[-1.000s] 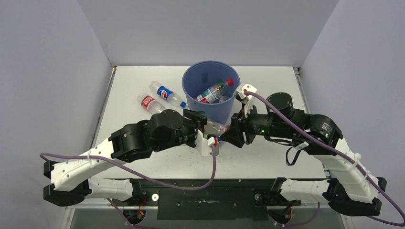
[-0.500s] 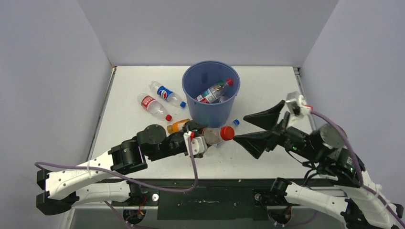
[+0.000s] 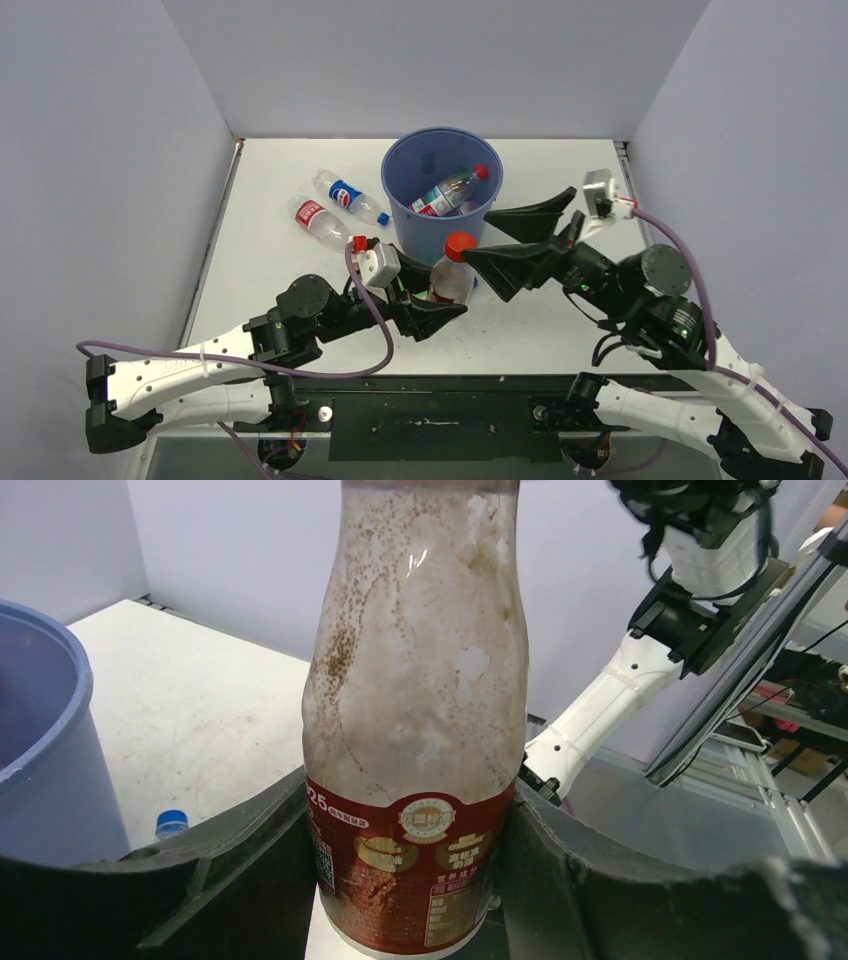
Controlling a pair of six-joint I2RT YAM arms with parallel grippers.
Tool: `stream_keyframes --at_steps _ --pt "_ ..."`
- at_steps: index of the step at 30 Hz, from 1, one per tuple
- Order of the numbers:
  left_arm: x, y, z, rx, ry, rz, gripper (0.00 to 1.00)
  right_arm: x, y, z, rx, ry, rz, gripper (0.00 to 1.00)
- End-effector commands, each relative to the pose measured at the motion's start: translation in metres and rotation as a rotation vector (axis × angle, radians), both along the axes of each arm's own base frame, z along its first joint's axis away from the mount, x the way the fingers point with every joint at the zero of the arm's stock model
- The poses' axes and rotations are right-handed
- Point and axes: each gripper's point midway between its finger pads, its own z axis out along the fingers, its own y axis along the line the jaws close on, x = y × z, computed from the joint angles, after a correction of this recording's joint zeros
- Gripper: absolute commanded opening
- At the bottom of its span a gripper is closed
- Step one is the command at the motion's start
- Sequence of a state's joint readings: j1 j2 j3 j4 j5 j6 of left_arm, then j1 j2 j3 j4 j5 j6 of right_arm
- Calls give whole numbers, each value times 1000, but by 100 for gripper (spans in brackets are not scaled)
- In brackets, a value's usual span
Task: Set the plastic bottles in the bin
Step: Place the plastic bottle in the trash bin.
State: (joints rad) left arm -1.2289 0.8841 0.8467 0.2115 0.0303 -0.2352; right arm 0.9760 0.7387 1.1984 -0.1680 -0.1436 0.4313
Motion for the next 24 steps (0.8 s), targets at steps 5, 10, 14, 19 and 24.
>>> stream_keyframes --at_steps 5,10,14,19,24 --pt "-3 9 25 -121 38 -1 10 5 33 -5 -14 10 83 92" --pt "-3 9 23 -112 37 -2 9 14 46 -18 -55 54 79 94" --pt "-3 12 24 -111 30 8 9 19 50 -27 -88 67 68 53" --pt "2 17 24 -91 1 42 72 21 44 -24 -94 46 38 5" --pt "17 49 41 -86 -94 179 96 32 21 -9 -121 -12 -86 5"
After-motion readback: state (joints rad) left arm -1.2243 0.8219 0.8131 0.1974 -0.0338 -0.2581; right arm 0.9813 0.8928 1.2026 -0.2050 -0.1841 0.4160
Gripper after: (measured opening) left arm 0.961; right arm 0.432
